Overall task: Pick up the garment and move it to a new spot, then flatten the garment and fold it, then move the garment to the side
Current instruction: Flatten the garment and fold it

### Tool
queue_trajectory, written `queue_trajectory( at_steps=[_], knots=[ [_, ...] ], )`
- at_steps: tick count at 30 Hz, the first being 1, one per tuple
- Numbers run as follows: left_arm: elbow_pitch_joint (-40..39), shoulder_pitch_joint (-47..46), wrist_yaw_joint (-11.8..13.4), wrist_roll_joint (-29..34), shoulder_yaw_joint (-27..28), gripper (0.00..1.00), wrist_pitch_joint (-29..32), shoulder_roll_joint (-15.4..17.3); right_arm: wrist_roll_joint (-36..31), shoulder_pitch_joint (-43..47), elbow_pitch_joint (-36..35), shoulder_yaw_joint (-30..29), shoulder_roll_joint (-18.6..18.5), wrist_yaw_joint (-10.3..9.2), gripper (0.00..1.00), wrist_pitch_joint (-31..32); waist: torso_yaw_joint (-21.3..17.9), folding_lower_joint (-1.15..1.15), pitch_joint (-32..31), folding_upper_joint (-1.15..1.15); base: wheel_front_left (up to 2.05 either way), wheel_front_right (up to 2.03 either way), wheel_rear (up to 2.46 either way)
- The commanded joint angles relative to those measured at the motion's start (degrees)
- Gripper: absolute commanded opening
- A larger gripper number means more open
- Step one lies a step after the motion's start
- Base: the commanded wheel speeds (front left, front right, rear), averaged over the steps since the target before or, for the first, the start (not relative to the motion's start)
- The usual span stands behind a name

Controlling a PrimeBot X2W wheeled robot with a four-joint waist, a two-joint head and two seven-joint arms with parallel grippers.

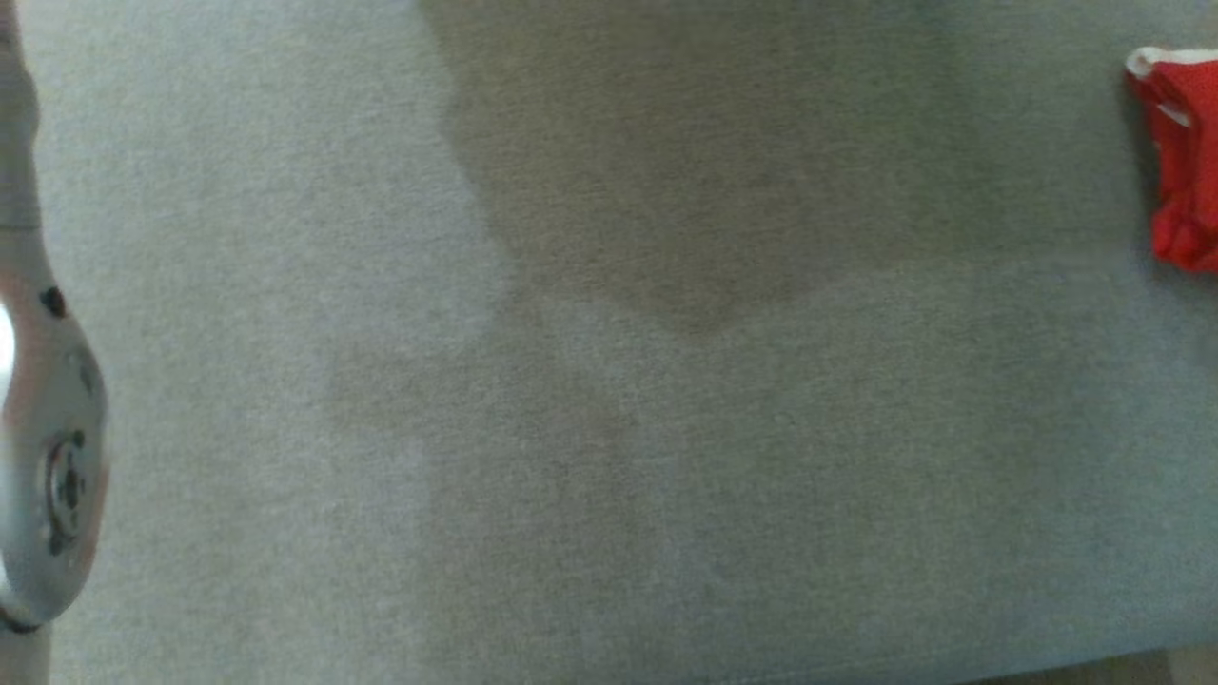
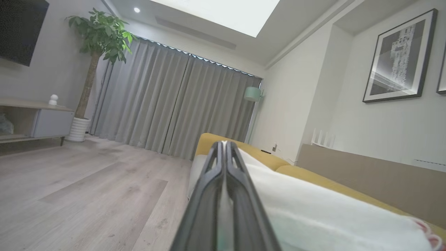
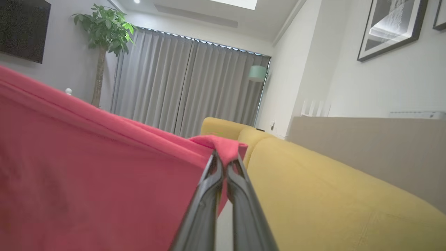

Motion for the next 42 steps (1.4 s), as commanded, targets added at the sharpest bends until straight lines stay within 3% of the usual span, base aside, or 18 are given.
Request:
queue_trajectory(
  at_steps=[1, 9, 15, 20, 24, 29, 36, 42],
  knots=[
    [1.0, -2.5, -1.3, 0.4, 0.0, 0.0, -2.7, 2.2, 0.5, -1.2, 1.8, -0.7, 0.4, -0.05, 0.0, -1.4, 0.9, -0.01, 0.5, 0.0, 0.0, 0.0, 0.0],
    [9.8, 2.1, -5.7, -0.1, -1.4, 0.0, -7.3, 1.9, 2.6, 3.4, 9.7, 3.6, -0.6, -0.05, 0.0, -2.9, 2.4, -0.01, -0.3, 0.0, 0.0, 0.0, 0.0],
    [14.6, 11.4, -8.2, 0.4, -4.5, 0.0, -7.5, 3.1, 4.7, 10.0, 15.9, 13.4, -1.4, -0.05, 0.0, -1.9, 3.2, -0.01, -3.0, 0.0, 0.0, 0.0, 0.0],
    [15.4, 21.0, -9.1, 0.5, -8.9, 0.0, -4.7, 3.9, 10.3, 16.9, 17.4, 23.2, -3.0, -0.05, 0.0, 1.5, 4.1, -0.01, -6.1, 0.0, 0.0, 0.0, 0.0],
    [9.6, 29.5, -9.2, -3.2, -14.7, 0.0, 0.1, 4.5, 16.8, 21.6, 15.1, 29.6, -5.9, -0.05, 0.0, 4.4, 4.5, -0.01, -8.7, 0.0, 0.0, 0.0, 0.0],
    [-3.5, 40.9, -9.2, -10.6, -22.2, 0.0, 6.2, 10.1, 22.9, 26.3, 10.3, 37.4, -10.6, -0.05, 0.0, 6.8, 4.7, -0.01, -12.0, 0.0, 0.0, 0.0, 0.0],
    [-19.5, 53.4, -9.2, -18.2, -23.9, 0.0, 12.5, 17.9, 31.8, 31.1, 3.1, 45.3, -16.5, -0.05, 0.0, 11.0, 4.6, -0.01, -16.3, 0.0, 0.0, 0.0, 0.0],
    [-29.7, 61.7, -7.7, -21.4, -24.1, 0.0, 17.8, 22.0, 37.5, 34.6, -2.6, 50.7, -21.2, -0.05, 0.0, 14.2, 4.3, -0.01, -19.6, 0.0, 0.0, 0.0, 0.0]
  ],
)
